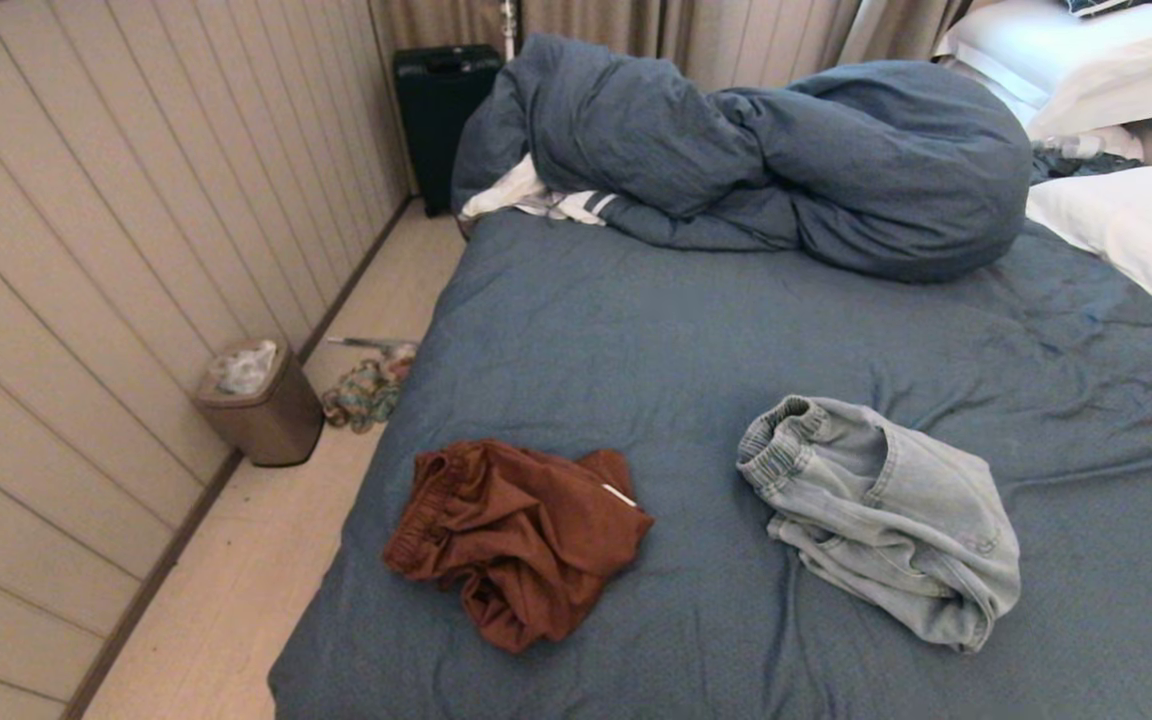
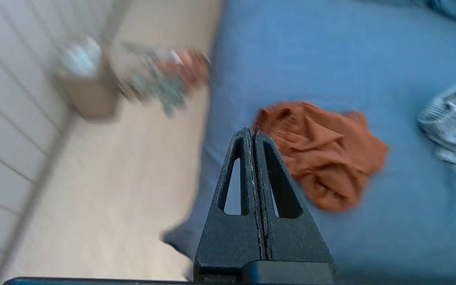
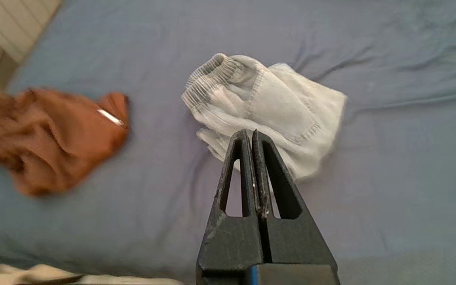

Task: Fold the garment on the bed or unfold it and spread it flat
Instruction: Unford the brown shorts

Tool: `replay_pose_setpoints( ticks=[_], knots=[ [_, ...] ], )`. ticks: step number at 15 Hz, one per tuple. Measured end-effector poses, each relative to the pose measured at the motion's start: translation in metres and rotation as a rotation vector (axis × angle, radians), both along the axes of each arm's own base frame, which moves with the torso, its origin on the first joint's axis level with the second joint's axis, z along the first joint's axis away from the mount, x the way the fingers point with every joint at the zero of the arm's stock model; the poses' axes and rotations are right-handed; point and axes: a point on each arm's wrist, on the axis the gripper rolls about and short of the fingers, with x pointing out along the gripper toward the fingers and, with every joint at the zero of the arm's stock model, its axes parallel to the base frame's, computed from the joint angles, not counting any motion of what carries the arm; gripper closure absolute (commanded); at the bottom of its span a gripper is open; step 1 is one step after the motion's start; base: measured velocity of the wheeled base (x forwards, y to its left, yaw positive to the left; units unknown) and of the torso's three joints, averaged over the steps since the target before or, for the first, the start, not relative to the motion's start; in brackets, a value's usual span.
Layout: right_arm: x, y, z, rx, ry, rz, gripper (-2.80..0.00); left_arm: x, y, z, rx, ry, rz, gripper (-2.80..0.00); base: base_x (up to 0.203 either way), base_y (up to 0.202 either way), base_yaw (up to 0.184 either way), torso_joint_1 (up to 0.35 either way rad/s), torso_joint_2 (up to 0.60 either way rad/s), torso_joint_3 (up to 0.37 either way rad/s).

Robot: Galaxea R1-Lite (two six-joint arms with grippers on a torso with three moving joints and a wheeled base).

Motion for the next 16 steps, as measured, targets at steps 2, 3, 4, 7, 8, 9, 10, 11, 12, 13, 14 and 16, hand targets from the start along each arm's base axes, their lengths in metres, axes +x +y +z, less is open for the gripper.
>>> replay_pose_setpoints(
  ticks=[2,3,4,7,8,9,10,11,12,13,14,16],
  knots=[
    [0.048,0.004,0.038,0.064,0.085,0.041,0.00,0.044,-0.002,0.016,-0.037,0.124,-0.055,0.00,0.000,0.000,0.000,0.000,0.00,0.000],
    [0.078,0.009,0.050,0.101,0.142,0.068,0.00,0.068,-0.004,0.020,-0.056,0.188,-0.095,0.00,0.000,0.000,0.000,0.000,0.00,0.000],
    [0.110,0.017,0.058,0.135,0.201,0.102,0.00,0.092,-0.008,0.021,-0.076,0.249,-0.140,0.00,0.000,0.000,0.000,0.000,0.00,0.000],
    [0.199,0.063,0.051,0.182,0.391,0.206,0.00,0.153,-0.028,0.012,-0.128,0.395,-0.247,0.00,0.000,0.000,0.000,0.000,0.00,0.000],
    [0.222,0.083,0.041,0.179,0.451,0.242,0.00,0.170,-0.035,0.005,-0.134,0.435,-0.271,0.00,0.000,0.000,0.000,0.000,0.00,0.000],
    [0.243,0.107,0.029,0.168,0.510,0.282,0.00,0.188,-0.043,-0.004,-0.138,0.468,-0.293,0.00,0.000,0.000,0.000,0.000,0.00,0.000],
    [0.258,0.132,0.015,0.150,0.560,0.325,0.00,0.203,-0.050,-0.013,-0.143,0.495,-0.316,0.00,0.000,0.000,0.000,0.000,0.00,0.000],
    [0.267,0.156,0.003,0.129,0.599,0.365,0.00,0.216,-0.056,-0.021,-0.149,0.507,-0.345,0.00,0.000,0.000,0.000,0.000,0.00,0.000],
    [0.274,0.179,-0.008,0.107,0.629,0.405,0.00,0.227,-0.061,-0.028,-0.156,0.511,-0.373,0.00,0.000,0.000,0.000,0.000,0.00,0.000],
    [0.278,0.203,-0.021,0.080,0.658,0.447,0.00,0.237,-0.065,-0.036,-0.160,0.517,-0.388,0.00,0.000,0.000,0.000,0.000,0.00,0.000],
    [0.280,0.222,-0.031,0.058,0.681,0.478,0.00,0.245,-0.067,-0.041,-0.161,0.521,-0.392,0.00,0.000,0.000,0.000,0.000,0.00,0.000],
    [0.281,0.258,-0.054,0.002,0.718,0.542,0.00,0.253,-0.066,-0.053,-0.177,0.541,-0.377,0.00,0.000,0.000,0.000,0.000,0.00,0.000]
  ],
)
